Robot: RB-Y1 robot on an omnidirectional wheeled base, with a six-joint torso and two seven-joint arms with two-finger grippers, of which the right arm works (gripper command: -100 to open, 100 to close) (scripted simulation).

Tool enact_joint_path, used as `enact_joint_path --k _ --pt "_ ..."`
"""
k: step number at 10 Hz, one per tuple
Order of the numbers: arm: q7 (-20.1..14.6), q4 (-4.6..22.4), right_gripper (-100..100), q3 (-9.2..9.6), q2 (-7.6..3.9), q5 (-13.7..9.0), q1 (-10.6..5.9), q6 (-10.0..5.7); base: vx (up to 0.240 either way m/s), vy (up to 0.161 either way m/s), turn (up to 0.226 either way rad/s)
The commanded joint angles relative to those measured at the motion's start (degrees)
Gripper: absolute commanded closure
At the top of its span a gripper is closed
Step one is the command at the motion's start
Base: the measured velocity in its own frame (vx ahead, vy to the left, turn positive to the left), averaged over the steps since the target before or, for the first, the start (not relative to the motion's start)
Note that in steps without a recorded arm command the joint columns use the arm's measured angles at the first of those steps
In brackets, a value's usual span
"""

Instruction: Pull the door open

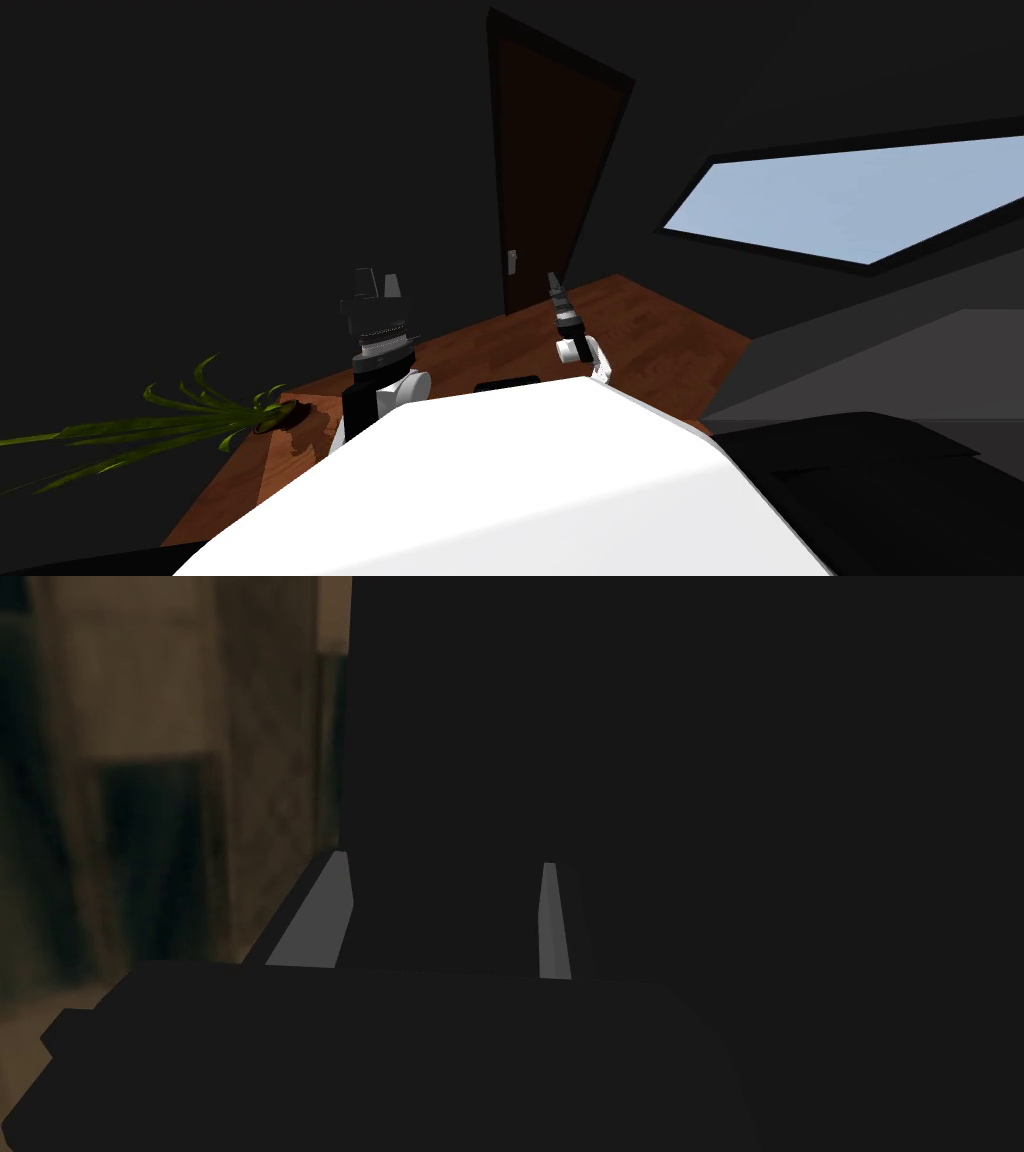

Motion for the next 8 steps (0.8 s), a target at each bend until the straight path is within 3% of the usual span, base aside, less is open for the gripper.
enact_joint_path --k 1,8 --pt "0.95 1.86 -100 0.07 -0.37 0.81 -0.87 -0.32 0.092 0.021 -0.033" --pt "5.13 10.81 -100 0.35 -1.84 4.48 -5.53 -1.61 0.100 0.010 -0.028"
